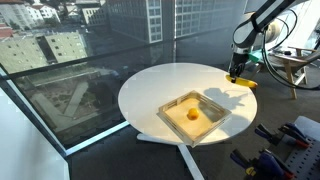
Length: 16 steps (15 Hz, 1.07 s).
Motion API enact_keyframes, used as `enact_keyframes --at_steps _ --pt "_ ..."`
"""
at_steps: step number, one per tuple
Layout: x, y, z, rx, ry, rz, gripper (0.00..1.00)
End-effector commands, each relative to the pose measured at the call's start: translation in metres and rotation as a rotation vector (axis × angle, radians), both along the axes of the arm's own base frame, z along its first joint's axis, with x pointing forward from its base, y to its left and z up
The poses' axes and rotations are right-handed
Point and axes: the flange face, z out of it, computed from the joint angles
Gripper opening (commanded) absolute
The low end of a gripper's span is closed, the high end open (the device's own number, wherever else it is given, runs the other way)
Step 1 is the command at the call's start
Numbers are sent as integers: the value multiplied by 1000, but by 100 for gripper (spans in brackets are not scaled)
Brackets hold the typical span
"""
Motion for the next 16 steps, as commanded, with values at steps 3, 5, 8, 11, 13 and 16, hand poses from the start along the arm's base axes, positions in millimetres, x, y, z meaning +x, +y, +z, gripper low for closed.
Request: enact_keyframes --at_steps 3,5,8,11,13,16 --pt "0 0 -1 1 3 -1 16" --pt "1 0 -2 1 3 -3 16" --pt "3 -1 -1 0 1 -4 16" --pt "6 -2 6 -3 -10 -5 16" --pt "8 -3 11 -5 -20 -4 16" --pt "13 -4 20 -7 -36 -5 16"
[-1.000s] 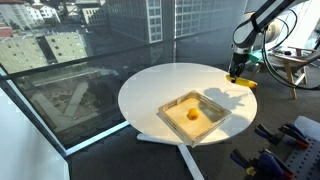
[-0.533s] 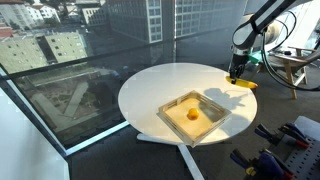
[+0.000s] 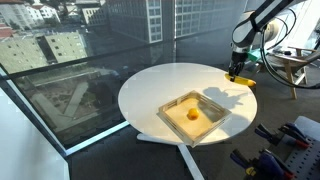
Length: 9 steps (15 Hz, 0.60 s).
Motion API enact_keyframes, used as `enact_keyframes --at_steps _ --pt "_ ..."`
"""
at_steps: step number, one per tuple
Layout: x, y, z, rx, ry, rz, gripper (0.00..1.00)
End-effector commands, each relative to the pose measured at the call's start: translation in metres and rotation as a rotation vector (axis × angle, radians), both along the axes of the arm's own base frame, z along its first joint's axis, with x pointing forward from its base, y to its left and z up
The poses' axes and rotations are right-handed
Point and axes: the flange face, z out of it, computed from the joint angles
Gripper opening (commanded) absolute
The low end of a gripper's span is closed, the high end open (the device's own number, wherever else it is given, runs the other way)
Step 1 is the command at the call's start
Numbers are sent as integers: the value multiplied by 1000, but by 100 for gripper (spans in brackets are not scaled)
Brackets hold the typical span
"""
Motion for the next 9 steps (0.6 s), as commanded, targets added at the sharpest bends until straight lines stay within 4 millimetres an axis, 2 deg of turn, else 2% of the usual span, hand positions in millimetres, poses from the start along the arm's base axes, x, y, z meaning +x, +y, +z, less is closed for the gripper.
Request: enact_keyframes --at_steps 1,9 --pt "6 -2 19 -2 -28 -5 16" --pt "17 4 46 -2 -75 15 16"
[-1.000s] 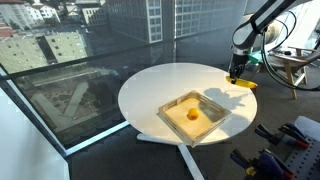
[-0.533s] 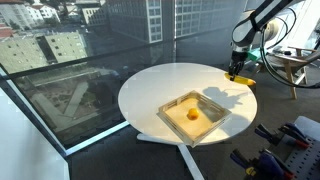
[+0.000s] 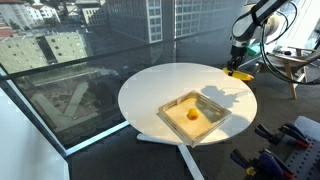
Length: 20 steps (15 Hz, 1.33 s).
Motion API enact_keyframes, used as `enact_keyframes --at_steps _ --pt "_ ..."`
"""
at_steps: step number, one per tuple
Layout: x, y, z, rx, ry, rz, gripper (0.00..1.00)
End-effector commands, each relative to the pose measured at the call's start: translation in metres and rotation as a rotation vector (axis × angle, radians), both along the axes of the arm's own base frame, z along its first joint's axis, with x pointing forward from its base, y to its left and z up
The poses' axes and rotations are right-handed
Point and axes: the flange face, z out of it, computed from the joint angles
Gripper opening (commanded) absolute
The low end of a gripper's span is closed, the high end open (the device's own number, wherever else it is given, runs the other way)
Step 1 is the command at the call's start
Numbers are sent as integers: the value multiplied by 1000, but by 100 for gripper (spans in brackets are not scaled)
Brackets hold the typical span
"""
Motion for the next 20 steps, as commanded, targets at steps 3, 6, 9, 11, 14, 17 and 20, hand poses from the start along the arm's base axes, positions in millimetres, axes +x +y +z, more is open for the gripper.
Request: enact_keyframes --at_steps 3,6,9,11,14,17,20 --pt "7 14 25 21 -31 33 16" --pt "11 26 30 38 -41 59 16" --pt "14 37 32 48 -46 85 16" --pt "15 41 35 54 -47 104 16" --pt "17 52 36 55 -51 136 16" --pt "19 62 36 55 -52 166 16" --pt "21 71 37 57 -52 200 16"
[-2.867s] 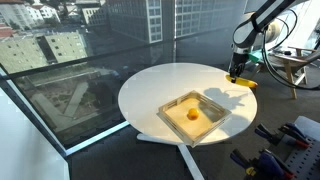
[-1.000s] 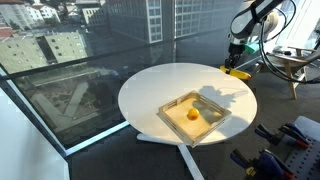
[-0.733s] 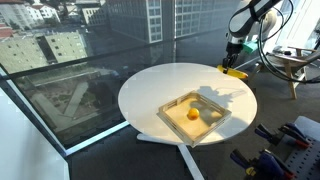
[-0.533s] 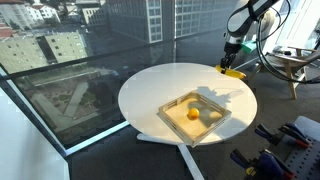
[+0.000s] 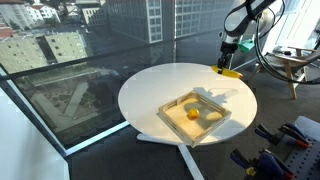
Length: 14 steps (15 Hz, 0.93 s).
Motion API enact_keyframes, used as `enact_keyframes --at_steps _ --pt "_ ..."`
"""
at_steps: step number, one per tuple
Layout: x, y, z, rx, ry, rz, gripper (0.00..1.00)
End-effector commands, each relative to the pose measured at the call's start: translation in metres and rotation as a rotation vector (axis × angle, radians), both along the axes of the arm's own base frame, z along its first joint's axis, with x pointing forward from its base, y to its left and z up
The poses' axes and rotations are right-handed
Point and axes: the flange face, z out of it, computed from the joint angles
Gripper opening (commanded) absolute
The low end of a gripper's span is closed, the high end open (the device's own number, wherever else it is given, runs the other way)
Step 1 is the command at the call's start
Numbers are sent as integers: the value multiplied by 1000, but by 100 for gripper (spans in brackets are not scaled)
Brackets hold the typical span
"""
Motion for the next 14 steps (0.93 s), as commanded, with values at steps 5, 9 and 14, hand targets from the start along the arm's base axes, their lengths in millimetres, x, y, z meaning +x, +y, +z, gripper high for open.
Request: enact_keyframes --at_steps 5,9,14 --pt "1 20 13 16 0 82 16" --pt "1 28 16 14 0 109 16" --pt "6 30 7 4 -2 99 41"
